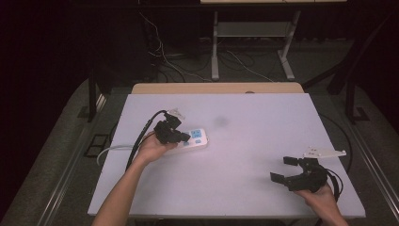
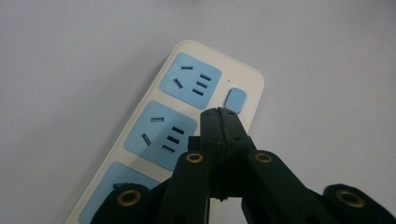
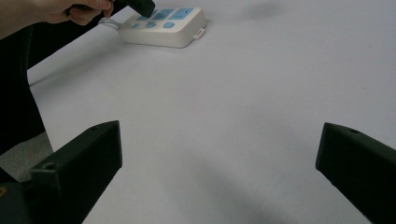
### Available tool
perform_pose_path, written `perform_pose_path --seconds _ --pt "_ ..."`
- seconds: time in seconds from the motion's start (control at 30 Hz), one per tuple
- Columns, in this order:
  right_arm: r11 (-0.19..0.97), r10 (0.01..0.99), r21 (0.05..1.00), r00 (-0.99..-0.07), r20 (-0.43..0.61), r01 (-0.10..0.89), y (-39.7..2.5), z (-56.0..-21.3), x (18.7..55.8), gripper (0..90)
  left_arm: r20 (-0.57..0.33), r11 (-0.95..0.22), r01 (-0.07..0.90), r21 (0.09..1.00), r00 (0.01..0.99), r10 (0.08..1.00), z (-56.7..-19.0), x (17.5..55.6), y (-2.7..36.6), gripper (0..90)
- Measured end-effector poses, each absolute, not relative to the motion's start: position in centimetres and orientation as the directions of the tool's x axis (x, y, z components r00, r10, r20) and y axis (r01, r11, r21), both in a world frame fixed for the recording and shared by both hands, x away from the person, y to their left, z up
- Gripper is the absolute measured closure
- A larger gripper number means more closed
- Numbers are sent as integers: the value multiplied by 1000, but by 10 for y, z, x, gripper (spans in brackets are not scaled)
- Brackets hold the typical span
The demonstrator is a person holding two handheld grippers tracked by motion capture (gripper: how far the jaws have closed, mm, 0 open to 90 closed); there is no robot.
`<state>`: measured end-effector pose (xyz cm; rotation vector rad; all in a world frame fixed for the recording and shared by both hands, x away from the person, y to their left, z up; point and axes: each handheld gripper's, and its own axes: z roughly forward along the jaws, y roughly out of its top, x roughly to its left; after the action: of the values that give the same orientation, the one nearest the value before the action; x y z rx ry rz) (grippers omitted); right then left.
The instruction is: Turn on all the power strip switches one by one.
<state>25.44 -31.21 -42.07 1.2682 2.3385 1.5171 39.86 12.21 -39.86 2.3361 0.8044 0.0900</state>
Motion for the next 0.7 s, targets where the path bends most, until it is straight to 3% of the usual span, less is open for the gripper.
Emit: perform_pose_path --seconds 0.7 --pt "166 670 789 -654 350 592 -312 -421 254 4 -150 -600 537 593 806 573 -406 398 124 896"
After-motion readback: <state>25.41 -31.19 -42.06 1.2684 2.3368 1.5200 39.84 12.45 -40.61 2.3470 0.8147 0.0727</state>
